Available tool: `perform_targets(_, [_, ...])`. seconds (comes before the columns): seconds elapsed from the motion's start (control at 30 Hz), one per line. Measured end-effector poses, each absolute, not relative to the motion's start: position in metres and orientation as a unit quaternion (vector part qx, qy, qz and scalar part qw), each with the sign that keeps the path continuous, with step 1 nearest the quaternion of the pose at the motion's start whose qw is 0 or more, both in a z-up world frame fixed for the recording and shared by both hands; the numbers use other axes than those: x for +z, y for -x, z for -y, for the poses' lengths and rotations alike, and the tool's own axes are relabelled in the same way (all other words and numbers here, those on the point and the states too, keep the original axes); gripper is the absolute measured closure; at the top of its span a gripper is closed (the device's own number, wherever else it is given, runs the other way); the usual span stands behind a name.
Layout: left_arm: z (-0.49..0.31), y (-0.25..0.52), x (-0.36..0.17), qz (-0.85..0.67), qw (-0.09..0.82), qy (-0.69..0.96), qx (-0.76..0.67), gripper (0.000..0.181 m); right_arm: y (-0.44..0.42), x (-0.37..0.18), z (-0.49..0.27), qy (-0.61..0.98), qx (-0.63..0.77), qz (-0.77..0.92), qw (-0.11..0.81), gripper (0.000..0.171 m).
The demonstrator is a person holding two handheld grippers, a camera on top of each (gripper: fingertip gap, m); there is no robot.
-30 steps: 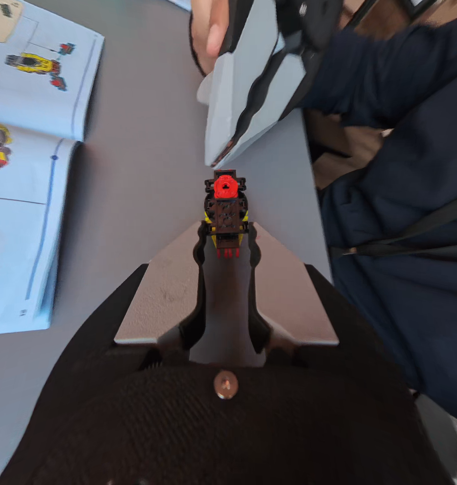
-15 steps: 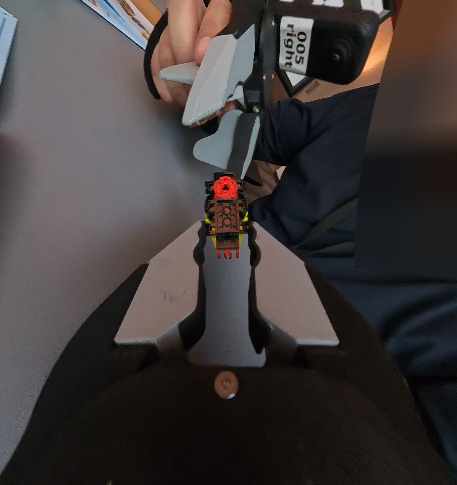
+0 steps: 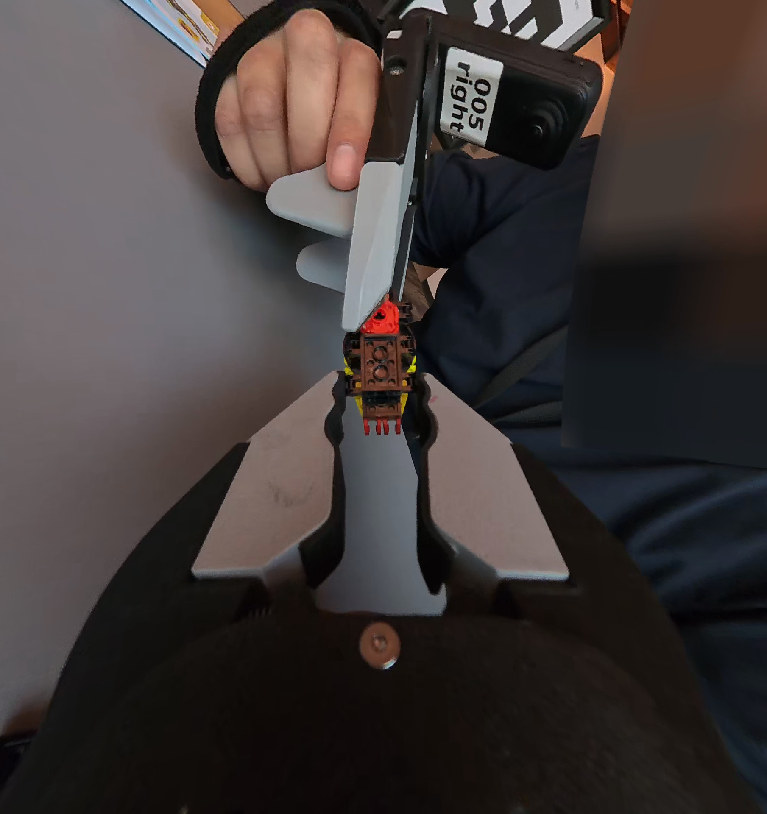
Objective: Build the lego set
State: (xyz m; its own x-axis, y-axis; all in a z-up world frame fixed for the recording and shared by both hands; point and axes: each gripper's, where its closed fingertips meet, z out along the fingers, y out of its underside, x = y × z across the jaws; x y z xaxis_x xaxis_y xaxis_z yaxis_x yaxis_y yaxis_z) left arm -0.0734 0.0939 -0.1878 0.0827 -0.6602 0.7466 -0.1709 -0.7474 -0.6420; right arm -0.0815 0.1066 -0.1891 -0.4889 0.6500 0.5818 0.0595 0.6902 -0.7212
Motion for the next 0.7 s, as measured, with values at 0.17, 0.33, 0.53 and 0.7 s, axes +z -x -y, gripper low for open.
perform_targets(0.17, [-0.0929,0.0728,-0.1889,-0.298,0.2,0.709,-0.607,0.152,0.0809,-0.1902,-0.1062,0.215,0.306,0.805,0.461,0.146])
perform_targets(0.33, [-0.0911,0.0718,-0.1936,-0.307,0.196,0.717,-0.594,0.152,0.0798,-0.1949,-0.106,0.211,0.293,0.813,0.456,0.147])
perform_targets(0.53, [-0.0898,0.071,-0.1969,-0.314,0.194,0.723,-0.584,0.152,0.0791,-0.198,-0.1053,0.208,0.284,0.818,0.454,0.147])
perform_targets(0.7, [-0.0994,0.0749,-0.1884,-0.279,0.207,0.713,-0.609,0.152,0.0833,-0.1915,-0.112,0.248,0.33,0.795,0.443,0.148])
